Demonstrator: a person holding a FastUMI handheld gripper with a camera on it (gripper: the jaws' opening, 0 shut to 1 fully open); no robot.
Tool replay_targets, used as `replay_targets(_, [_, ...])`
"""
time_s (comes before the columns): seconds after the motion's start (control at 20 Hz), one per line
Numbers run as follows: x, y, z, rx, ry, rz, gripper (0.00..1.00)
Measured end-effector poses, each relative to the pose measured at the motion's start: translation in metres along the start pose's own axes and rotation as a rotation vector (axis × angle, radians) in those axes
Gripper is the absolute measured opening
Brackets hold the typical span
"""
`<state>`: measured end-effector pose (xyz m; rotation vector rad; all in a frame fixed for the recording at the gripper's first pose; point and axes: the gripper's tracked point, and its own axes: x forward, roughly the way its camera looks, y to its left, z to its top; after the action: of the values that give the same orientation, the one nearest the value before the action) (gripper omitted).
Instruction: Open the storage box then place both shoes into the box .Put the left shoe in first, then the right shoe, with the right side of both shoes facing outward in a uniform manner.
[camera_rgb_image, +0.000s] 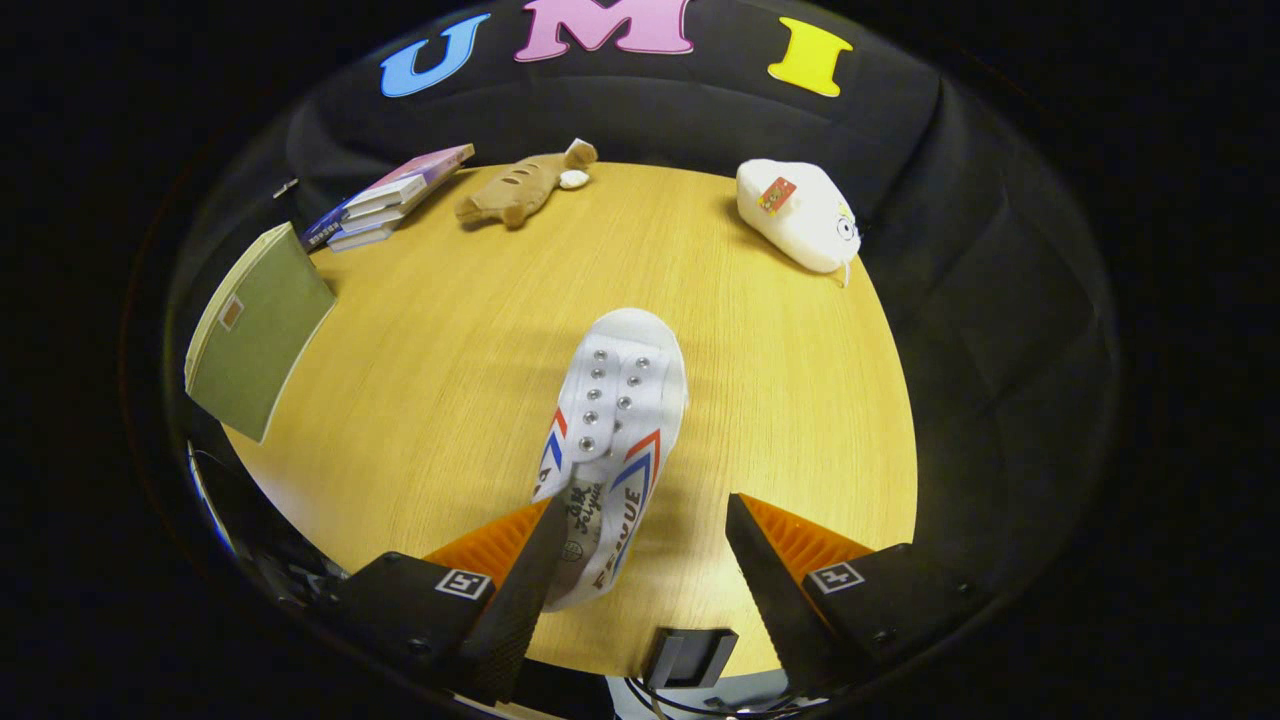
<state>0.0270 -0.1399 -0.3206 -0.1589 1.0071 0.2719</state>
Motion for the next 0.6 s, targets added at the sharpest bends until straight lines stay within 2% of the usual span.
replay_targets(0.2, [0.030,-0.010,-0.007,0.010,0.066,-0.018,0.95])
replay_targets(0.25, [0.035,-0.010,-0.004,0.014,0.065,-0.015,0.89])
replay_targets(0.4, [0.042,0.003,0.000,0.038,0.066,0.036,0.82])
replay_targets(0.5, [0.042,0.011,0.000,0.041,0.063,0.062,0.67])
replay_targets(0.55, [0.041,0.010,0.001,0.048,0.059,0.055,0.49])
replay_targets(0.6, [0.042,0.010,0.001,0.062,0.066,0.055,0.45])
